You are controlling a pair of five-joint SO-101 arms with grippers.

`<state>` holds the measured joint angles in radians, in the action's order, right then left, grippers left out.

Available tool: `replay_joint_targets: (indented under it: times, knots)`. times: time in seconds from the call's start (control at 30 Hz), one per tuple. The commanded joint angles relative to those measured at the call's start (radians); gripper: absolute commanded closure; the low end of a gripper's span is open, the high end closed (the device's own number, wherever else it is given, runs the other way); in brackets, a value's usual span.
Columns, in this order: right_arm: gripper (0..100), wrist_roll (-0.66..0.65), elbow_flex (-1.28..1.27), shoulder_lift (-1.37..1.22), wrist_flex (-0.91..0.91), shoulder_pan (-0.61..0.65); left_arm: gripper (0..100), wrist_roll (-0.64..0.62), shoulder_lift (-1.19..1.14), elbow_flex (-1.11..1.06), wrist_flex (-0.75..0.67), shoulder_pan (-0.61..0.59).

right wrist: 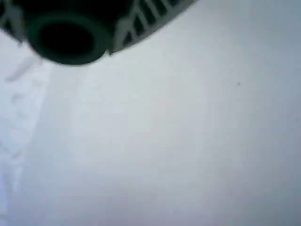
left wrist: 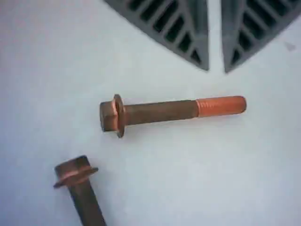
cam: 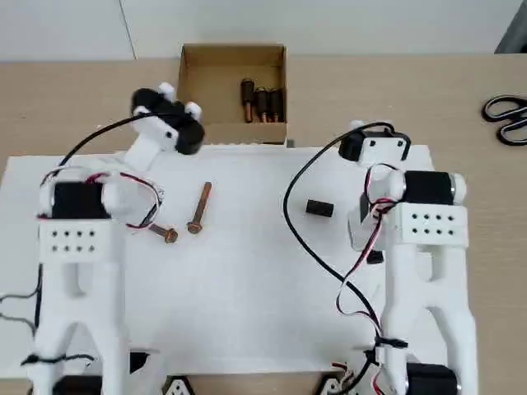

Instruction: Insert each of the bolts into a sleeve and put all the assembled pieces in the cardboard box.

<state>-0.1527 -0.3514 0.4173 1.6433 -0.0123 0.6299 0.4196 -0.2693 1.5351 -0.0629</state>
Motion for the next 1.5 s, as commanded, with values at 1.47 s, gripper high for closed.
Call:
replay_joint_targets:
  times: [1.47]
  knots:
    - [99.5, -0.012, -0.064, 0.048, -0.142, -0.051, 90, 0.988, -0.618, 0.211, 0.075, -0.026]
